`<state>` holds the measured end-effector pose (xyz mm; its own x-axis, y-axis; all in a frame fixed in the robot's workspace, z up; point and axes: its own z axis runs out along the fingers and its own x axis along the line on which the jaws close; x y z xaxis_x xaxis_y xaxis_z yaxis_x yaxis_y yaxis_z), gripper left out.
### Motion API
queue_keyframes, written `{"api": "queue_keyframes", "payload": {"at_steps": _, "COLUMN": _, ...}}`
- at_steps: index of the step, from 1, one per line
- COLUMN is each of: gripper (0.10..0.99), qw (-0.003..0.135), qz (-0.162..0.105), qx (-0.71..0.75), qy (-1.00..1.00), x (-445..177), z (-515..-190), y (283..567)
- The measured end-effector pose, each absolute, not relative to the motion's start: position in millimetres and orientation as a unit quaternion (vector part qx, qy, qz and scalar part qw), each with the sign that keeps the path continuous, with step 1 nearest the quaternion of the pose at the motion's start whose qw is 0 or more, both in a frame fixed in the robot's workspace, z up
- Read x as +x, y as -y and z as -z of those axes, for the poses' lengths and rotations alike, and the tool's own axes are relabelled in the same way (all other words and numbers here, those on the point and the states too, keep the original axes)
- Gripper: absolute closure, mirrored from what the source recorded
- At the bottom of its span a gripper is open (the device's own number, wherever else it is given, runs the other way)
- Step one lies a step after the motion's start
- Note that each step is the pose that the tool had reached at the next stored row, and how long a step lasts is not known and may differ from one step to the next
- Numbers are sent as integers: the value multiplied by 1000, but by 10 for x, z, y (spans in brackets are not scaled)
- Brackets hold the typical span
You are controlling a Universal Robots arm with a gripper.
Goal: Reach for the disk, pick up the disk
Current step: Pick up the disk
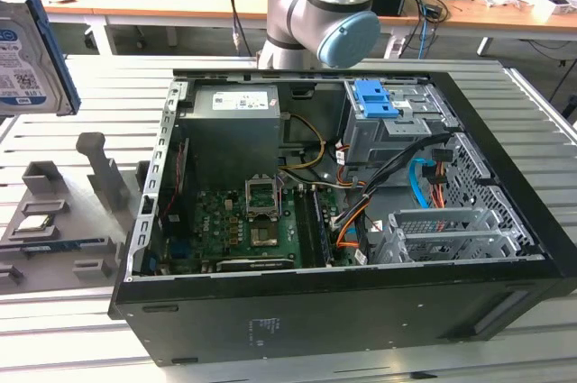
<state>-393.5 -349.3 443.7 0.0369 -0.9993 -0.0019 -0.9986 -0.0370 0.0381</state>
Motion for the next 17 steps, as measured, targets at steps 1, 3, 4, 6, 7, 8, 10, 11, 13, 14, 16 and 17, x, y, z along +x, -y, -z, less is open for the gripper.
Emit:
{"api": "queue_keyframes", "payload": {"at_steps": 1, "gripper": 718, "qw": 13, "qz": 14, "qx": 720, "qy": 694, "x": -3935, "z": -4449, "y": 3493}}
{"api": "queue_keyframes", "payload": {"at_steps": 3, "gripper": 718, "qw": 13, "qz": 14, "qx": 720, "qy": 694, "x": -3935, "z": -4482, "y": 3493}}
{"api": "queue_keyframes", "payload": {"at_steps": 4, "gripper": 718, "qw": 13, "qz": 14, "qx": 720, "qy": 694, "x": -3935, "z": -4494, "y": 3493}}
{"api": "queue_keyframes", "payload": {"at_steps": 6, "gripper": 718, "qw": 13, "qz": 14, "qx": 720, "qy": 694, "x": -3935, "z": -4526, "y": 3493}}
{"api": "queue_keyframes", "payload": {"at_steps": 7, "gripper": 718, "qw": 13, "qz": 14, "qx": 720, "qy": 694, "x": -3935, "z": -4544, "y": 3493}}
{"api": "queue_keyframes", "payload": {"at_steps": 8, "gripper": 718, "qw": 13, "qz": 14, "qx": 720, "qy": 694, "x": -3935, "z": -4568, "y": 3493}}
{"api": "queue_keyframes", "payload": {"at_steps": 10, "gripper": 718, "qw": 13, "qz": 14, "qx": 720, "qy": 694, "x": -3935, "z": -4596, "y": 3493}}
{"api": "queue_keyframes", "payload": {"at_steps": 11, "gripper": 718, "qw": 13, "qz": 14, "qx": 720, "qy": 694, "x": -3935, "z": -4628, "y": 3493}}
{"api": "queue_keyframes", "payload": {"at_steps": 13, "gripper": 718, "qw": 13, "qz": 14, "qx": 720, "qy": 694, "x": -3935, "z": -4673, "y": 3493}}
{"api": "queue_keyframes", "payload": {"at_steps": 14, "gripper": 718, "qw": 13, "qz": 14, "qx": 720, "qy": 694, "x": -3935, "z": -4692, "y": 3493}}
{"api": "queue_keyframes", "payload": {"at_steps": 16, "gripper": 718, "qw": 13, "qz": 14, "qx": 720, "qy": 694, "x": -3935, "z": -4726, "y": 3493}}
{"api": "queue_keyframes", "payload": {"at_steps": 17, "gripper": 718, "qw": 13, "qz": 14, "qx": 720, "qy": 694, "x": -3935, "z": -4748, "y": 3493}}
